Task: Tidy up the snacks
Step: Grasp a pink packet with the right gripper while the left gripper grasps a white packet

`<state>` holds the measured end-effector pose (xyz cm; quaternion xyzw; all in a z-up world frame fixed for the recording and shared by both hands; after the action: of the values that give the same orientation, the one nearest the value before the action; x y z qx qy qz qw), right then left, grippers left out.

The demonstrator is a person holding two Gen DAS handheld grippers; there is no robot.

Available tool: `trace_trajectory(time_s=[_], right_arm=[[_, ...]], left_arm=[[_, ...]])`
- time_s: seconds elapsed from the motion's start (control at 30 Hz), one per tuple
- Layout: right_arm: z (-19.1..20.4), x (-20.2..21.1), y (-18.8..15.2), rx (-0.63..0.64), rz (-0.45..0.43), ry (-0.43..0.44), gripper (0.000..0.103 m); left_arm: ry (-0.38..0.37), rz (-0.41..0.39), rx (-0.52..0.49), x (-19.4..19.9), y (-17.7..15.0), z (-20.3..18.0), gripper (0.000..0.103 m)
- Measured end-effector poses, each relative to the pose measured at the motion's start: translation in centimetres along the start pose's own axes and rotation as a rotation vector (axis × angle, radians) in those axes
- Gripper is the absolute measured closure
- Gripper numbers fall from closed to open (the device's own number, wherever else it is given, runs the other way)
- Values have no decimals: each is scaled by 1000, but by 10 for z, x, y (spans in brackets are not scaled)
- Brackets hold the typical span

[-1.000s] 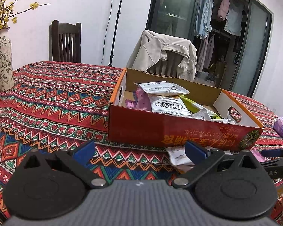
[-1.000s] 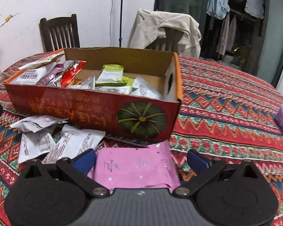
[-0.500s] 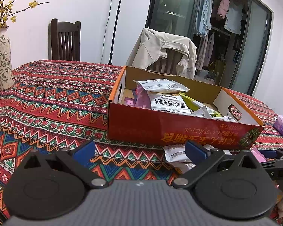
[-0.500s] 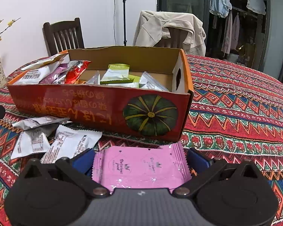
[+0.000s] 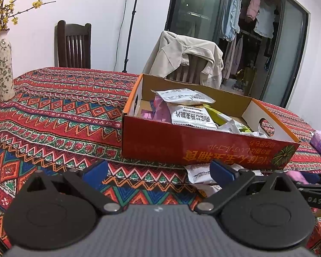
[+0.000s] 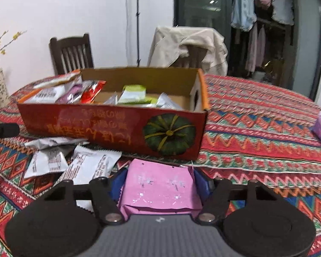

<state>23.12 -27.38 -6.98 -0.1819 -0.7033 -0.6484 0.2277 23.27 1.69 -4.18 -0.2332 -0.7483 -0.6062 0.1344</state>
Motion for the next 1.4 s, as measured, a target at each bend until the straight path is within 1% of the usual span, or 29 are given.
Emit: trace_trajectory(time_s=[0.17,0.33,0.47,0.6,0.73,1.0,1.13,1.23,1.4], right_arm=[[-9,12,1,-41,-56,-34,37],[-16,14,2,-70,-71,-39,37],[-18,16,2,-78,-84,-40,37],[-23,20,3,-102,-96,-39,37],[-27,21,3,-120,-100,-44,37],[-33,20,2,-152,-96,-56,37],[-31,21,2,-144,-100,-50,37],[-31,21,2,-143,-101,-49,37],[-30,21,1,-139,-100,-49,37]], left_arm=[[13,1,-6,-2,0,0,0],[45,12,-35,-2,3,-7,0],[42,14,-64,0,8,-22,0],[23,33,-67,-5,14,-39,0],[14,46,-92,-12,17,-58,0],[33,127,-107,-44,8,-76,0],[50,155,-104,-56,4,-75,0],[83,181,-99,-65,2,-70,0],[68,227,-57,-76,-4,-61,0]])
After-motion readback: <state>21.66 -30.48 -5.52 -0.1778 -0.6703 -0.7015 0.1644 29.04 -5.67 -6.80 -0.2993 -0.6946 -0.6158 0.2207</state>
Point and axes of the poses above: each gripper's, at about its wrist camera, not at the fingertips, and x roughly against the way its jaws point, z to its left, y to its top, the point moved 6 cm from there along -x, roughly the way its jaws point, and after that the axes turned 8 degrees about -y, right-handed, at the moved point
